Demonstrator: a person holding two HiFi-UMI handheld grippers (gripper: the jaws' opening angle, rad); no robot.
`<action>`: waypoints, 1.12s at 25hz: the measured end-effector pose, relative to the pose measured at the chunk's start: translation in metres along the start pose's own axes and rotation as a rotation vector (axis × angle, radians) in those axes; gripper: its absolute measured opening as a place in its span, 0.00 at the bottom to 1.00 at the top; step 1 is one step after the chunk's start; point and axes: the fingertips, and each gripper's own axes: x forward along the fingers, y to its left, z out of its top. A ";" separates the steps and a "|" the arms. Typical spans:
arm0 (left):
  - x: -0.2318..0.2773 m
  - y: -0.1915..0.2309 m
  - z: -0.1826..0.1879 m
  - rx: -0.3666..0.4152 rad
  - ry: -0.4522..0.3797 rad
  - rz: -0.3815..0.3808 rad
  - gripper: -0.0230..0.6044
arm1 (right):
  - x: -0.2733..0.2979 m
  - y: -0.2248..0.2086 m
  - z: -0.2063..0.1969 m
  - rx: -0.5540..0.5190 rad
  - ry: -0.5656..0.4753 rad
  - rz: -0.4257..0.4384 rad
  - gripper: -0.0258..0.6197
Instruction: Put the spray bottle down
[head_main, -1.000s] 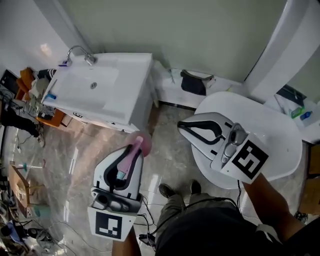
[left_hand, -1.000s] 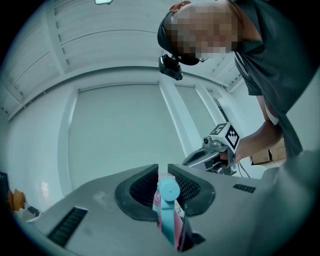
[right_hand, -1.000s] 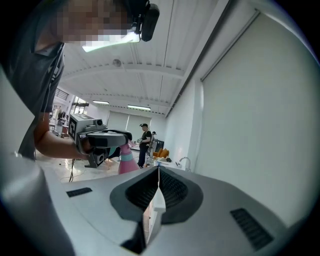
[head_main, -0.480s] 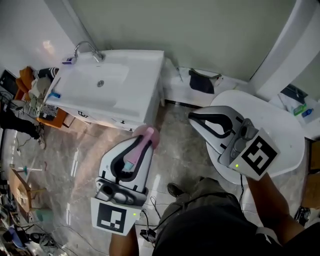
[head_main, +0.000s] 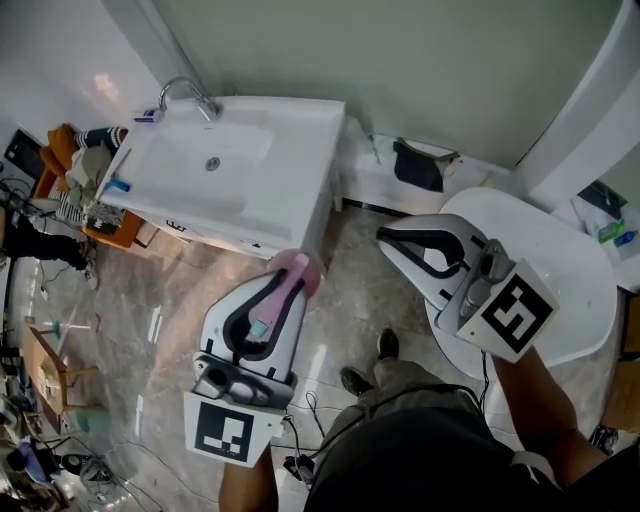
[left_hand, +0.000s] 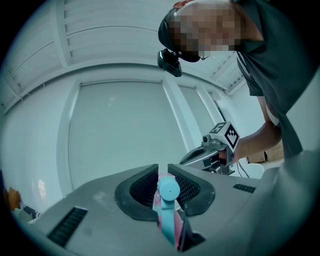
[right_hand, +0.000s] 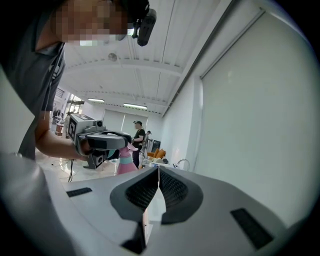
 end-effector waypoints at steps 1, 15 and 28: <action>0.003 0.003 -0.002 -0.001 0.008 0.004 0.13 | 0.003 -0.004 0.000 0.002 -0.007 0.005 0.05; 0.071 0.031 -0.014 -0.016 0.070 0.064 0.13 | 0.024 -0.072 -0.017 0.053 -0.049 0.082 0.05; 0.079 0.077 -0.033 -0.029 0.056 0.021 0.13 | 0.068 -0.084 -0.025 0.051 -0.014 0.051 0.05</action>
